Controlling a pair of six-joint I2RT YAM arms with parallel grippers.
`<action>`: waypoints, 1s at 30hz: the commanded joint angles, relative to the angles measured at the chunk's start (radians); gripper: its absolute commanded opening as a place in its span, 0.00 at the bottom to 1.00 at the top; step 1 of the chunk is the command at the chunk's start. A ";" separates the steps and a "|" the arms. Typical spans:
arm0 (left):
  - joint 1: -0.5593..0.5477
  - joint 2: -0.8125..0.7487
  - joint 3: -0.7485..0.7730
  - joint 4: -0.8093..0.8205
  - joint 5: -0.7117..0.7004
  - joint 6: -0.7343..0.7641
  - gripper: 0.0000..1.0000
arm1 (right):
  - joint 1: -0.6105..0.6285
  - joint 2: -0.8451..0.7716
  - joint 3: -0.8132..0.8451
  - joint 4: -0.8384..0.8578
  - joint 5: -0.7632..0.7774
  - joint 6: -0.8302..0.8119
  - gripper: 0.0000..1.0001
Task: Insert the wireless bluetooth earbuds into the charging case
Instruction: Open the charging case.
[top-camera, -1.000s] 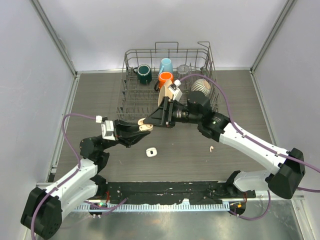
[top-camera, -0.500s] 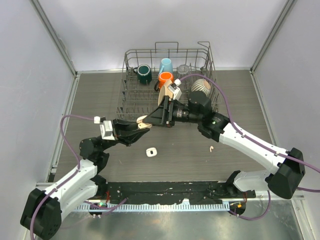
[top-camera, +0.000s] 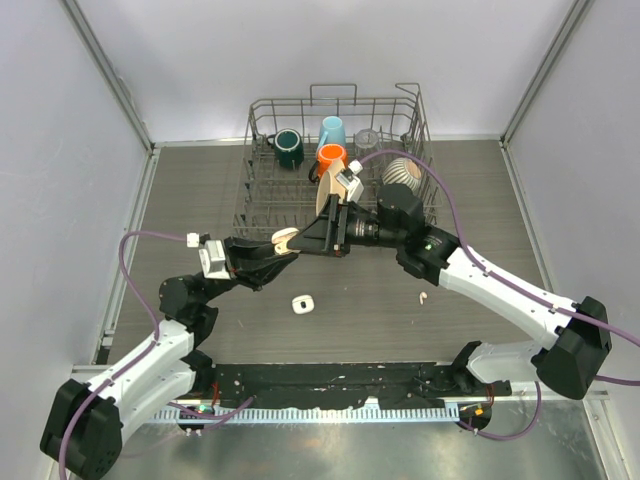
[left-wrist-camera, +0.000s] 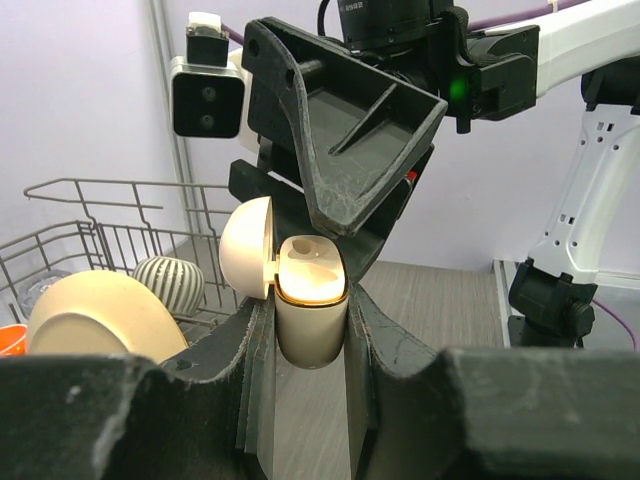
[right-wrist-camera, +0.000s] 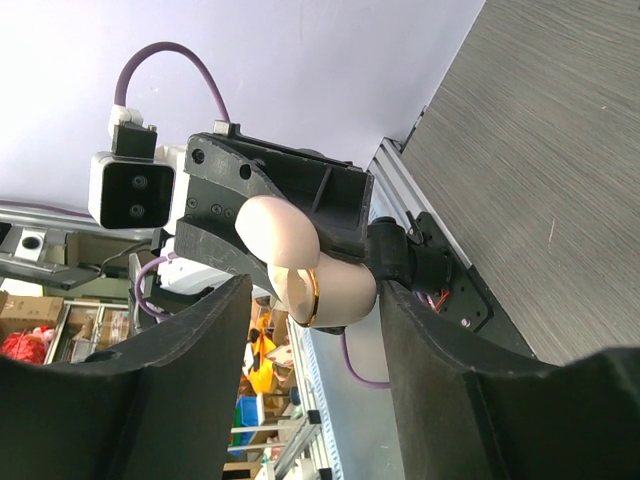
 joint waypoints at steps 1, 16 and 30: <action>-0.002 -0.017 -0.003 0.030 -0.024 0.022 0.00 | -0.001 -0.017 0.004 0.036 -0.023 0.009 0.58; -0.003 -0.069 -0.016 0.027 -0.056 0.014 0.00 | -0.180 -0.233 -0.040 -0.238 0.209 -0.149 0.69; -0.002 -0.115 -0.052 0.059 -0.067 -0.001 0.00 | -0.496 -0.416 -0.151 -0.838 0.879 -0.390 0.72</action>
